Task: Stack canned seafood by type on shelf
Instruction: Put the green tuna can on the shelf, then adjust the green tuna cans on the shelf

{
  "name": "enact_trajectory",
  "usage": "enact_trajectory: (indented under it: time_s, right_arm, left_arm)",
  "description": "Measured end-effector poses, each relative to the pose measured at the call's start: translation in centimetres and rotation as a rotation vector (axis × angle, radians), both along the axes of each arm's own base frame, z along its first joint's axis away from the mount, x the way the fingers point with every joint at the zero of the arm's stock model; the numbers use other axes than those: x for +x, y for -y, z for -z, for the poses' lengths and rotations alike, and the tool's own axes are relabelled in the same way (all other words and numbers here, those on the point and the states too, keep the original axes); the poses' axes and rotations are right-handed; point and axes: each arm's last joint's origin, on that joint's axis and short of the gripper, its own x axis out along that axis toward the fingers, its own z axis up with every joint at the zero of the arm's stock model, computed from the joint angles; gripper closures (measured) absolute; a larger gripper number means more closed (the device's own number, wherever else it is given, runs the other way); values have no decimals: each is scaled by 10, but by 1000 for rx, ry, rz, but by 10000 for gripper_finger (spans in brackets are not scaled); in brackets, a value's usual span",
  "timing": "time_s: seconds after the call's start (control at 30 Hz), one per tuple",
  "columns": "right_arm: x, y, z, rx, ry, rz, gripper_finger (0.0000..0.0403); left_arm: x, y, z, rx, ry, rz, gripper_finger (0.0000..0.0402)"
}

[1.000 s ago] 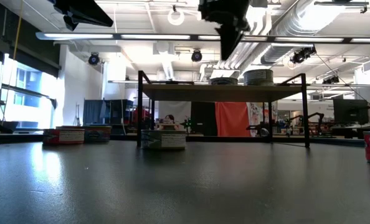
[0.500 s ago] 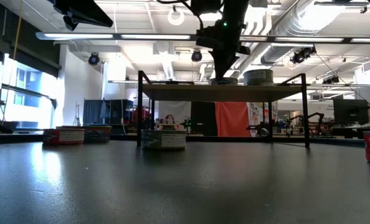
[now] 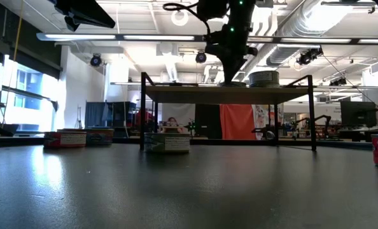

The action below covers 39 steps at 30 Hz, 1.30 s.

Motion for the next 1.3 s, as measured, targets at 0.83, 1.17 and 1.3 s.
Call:
enact_trajectory:
  time_s: [0.83,1.17,1.3]
  right_arm:
    - [-81,-29,-52,44,1,193,403]
    - [-116,-27,-10,131,300,588,403]
    - [-117,-22,-3,112,334,632,403]
  left_arm:
    - [0,0,0,3,0,-7,402]
    - [0,0,0,3,1,-7,401]
    - [0,0,0,2,1,-7,401]
